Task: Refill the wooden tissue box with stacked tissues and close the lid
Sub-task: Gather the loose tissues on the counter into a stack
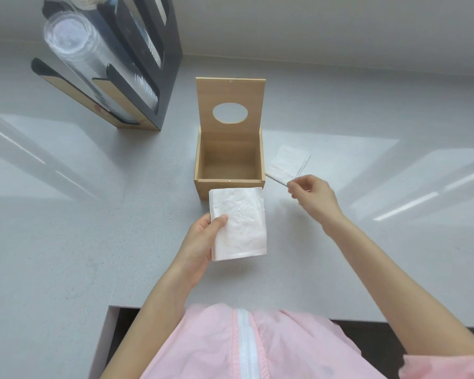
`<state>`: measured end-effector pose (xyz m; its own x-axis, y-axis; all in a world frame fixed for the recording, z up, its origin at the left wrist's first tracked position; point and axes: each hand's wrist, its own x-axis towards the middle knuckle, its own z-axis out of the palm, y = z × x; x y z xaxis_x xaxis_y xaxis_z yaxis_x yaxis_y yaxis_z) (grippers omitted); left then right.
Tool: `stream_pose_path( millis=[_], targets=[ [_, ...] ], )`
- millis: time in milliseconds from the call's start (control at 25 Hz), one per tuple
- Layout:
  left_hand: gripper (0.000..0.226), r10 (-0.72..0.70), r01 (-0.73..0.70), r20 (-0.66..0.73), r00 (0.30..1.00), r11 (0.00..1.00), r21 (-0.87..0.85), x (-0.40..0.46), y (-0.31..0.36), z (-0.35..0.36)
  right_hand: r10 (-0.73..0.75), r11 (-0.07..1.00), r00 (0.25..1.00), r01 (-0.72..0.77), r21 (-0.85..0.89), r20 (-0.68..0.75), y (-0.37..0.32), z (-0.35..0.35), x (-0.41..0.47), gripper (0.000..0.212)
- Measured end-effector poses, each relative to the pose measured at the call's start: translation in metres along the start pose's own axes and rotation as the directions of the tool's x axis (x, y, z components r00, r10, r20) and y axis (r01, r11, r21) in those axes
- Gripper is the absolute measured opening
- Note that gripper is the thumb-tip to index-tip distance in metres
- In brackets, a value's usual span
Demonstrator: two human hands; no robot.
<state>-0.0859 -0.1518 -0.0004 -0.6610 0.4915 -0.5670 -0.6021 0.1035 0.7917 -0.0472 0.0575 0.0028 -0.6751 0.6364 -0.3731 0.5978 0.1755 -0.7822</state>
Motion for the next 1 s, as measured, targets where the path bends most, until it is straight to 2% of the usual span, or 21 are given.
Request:
stream_pose_path(
  millis=[160,240,320,520,600,720,840,920,1000],
  targets=[
    [0.02,-0.006,0.006,0.006,1.0,1.0,-0.019,0.005,0.002,0.009,0.046,0.949,0.999,-0.05,-0.311,-0.02,0.0,-0.003,0.042,0.049],
    [0.02,-0.012,0.012,0.003,1.0,1.0,-0.018,0.007,0.002,0.012,0.052,0.897,0.997,-0.072,-0.437,-0.057,-0.002,0.006,0.051,0.056],
    [0.02,-0.02,0.02,-0.005,1.0,1.0,-0.021,0.008,0.001,0.015,0.056,0.873,0.996,-0.086,-0.481,-0.075,-0.002,0.014,0.054,0.055],
    [0.019,-0.034,0.033,-0.024,0.999,0.999,-0.034,0.006,-0.002,0.018,0.073,0.903,0.996,-0.087,-0.42,-0.051,0.001,0.018,0.06,0.033],
    [0.019,-0.036,0.035,-0.029,0.999,0.999,-0.035,0.005,-0.003,0.016,0.06,0.909,0.997,-0.076,-0.409,-0.051,0.004,0.018,0.06,0.018],
    [0.019,-0.031,0.029,-0.033,0.999,0.999,-0.04,0.002,-0.003,0.012,0.011,0.939,0.998,-0.034,-0.342,-0.068,0.006,0.016,0.053,0.007],
    [0.019,-0.021,0.02,-0.029,0.999,0.999,-0.025,0.001,-0.002,0.009,0.047,0.995,0.996,-0.054,-0.086,-0.073,0.001,0.01,0.042,0.016],
    [0.02,-0.016,0.015,-0.018,1.0,1.0,-0.013,0.0,-0.001,0.006,0.054,0.995,0.997,-0.049,0.087,-0.057,-0.004,0.005,0.032,0.012],
    [0.02,-0.011,0.011,-0.012,1.0,1.0,-0.002,-0.003,0.0,0.002,0.008,0.983,0.999,0.0,0.184,-0.042,-0.013,0.0,0.019,0.013]
  ],
)
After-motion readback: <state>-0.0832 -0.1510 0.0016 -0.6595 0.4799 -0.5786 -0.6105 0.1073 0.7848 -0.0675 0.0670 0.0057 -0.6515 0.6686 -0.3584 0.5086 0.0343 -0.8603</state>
